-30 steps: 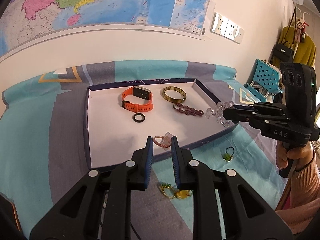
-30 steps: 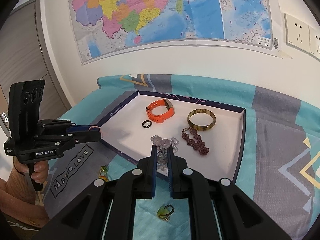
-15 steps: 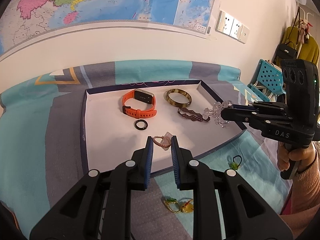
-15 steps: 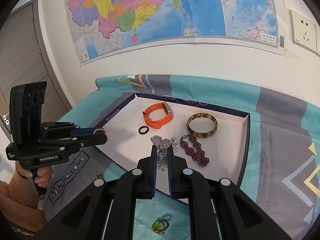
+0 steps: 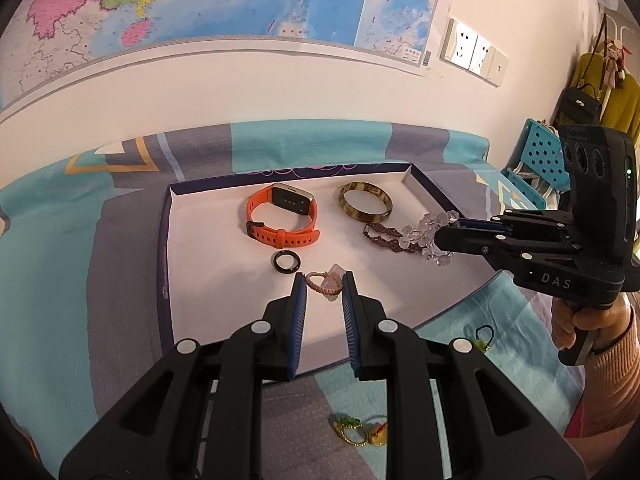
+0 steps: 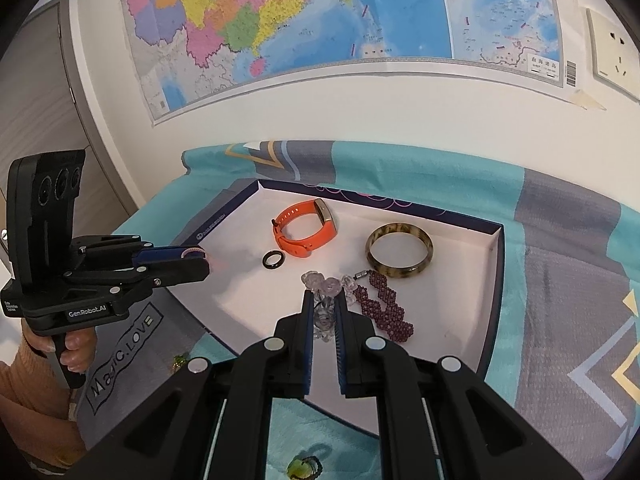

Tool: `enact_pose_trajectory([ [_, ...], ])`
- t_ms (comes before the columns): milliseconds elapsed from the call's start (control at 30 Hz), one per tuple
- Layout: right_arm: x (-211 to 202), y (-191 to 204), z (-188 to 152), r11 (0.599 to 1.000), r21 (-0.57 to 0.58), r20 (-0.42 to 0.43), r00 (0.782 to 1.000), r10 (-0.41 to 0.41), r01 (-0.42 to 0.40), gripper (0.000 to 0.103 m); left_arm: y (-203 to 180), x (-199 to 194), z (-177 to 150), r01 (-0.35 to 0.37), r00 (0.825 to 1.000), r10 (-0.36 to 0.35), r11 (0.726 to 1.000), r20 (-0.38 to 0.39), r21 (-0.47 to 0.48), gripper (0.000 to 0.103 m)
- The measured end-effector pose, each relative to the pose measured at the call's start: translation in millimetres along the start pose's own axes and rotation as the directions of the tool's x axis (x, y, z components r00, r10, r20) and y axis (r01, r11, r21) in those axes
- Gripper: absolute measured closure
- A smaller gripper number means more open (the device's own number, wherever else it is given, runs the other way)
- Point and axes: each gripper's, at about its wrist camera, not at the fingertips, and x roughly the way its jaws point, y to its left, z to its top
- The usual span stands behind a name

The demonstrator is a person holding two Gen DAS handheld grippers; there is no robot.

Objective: Organize jewelry
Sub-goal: 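Lower the crystal bracelet with the right tool while the left tool lowers the pink ring, opening both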

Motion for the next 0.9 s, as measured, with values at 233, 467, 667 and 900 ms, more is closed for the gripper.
enact_pose_trajectory([
  [233, 4, -3, 0, 1.000, 0.008, -0.002, 1.000, 0.007, -0.007, 0.095, -3, 4, 3, -0.008, 1.000, 0.008, 1.000, 0.000, 0.016, 0.084],
  [467, 10, -7, -1, 1.000, 0.017, -0.012, 1.000, 0.014, -0.013, 0.095, -2, 12, 5, -0.015, 1.000, 0.015, 1.000, -0.017, 0.012, 0.084],
  [667, 13, -10, -2, 0.999, 0.028, -0.015, 1.000, 0.020, -0.019, 0.095, -3, 16, 5, -0.022, 0.999, 0.022, 1.000, -0.026, 0.014, 0.084],
  [900, 16, -13, -2, 0.999, 0.043, -0.015, 0.999, 0.030, -0.029, 0.095, -3, 19, 6, -0.028, 0.999, 0.028, 0.999, -0.028, 0.015, 0.084],
])
